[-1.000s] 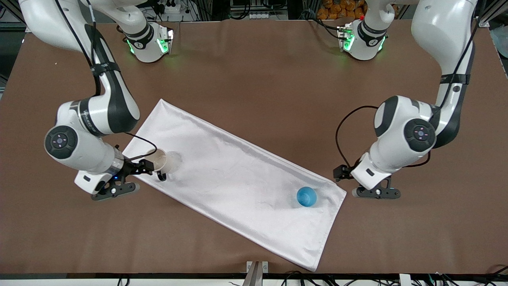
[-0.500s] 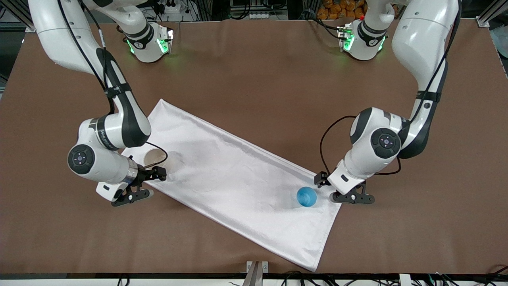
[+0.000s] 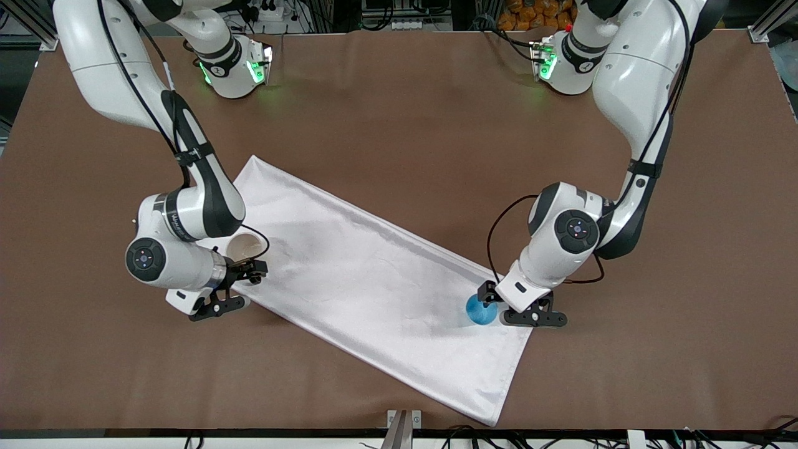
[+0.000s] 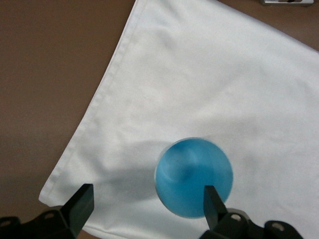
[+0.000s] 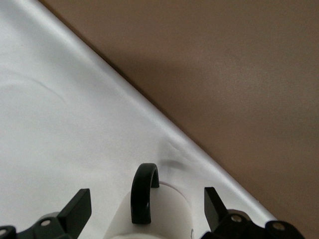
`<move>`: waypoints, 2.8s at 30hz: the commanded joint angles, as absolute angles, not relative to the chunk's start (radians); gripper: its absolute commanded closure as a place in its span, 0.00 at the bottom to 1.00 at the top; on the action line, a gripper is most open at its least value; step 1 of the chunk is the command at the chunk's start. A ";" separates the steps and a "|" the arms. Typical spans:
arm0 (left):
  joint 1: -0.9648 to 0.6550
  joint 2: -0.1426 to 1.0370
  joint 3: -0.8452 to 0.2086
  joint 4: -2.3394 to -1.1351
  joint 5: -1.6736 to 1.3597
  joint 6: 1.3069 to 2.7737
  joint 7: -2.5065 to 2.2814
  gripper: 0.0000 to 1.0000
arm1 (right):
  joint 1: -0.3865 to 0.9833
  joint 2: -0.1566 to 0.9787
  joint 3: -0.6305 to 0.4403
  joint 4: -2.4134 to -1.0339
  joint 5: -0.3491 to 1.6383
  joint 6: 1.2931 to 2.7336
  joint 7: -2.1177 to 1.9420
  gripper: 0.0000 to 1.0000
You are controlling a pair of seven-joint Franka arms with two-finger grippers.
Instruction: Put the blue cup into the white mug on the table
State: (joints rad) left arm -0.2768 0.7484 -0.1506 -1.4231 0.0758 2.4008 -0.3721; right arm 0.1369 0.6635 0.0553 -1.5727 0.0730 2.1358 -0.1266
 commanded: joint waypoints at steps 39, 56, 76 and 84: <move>-0.284 0.799 -0.135 -1.396 0.107 2.459 -0.413 1.00 | 0.204 0.598 0.133 -1.654 0.091 2.192 0.144 1.00; -0.235 0.689 -0.135 -1.397 0.110 2.277 -0.376 1.00 | 0.288 0.565 0.318 -1.655 0.084 2.209 0.592 1.00; -0.153 0.453 -0.146 -1.572 0.098 2.088 -0.275 1.00 | 0.509 0.626 0.305 -1.652 -0.061 2.342 0.972 1.00; -0.149 0.384 -0.146 -1.655 0.098 2.089 -0.270 1.00 | 0.561 0.680 0.287 -1.649 -0.112 2.417 1.055 1.00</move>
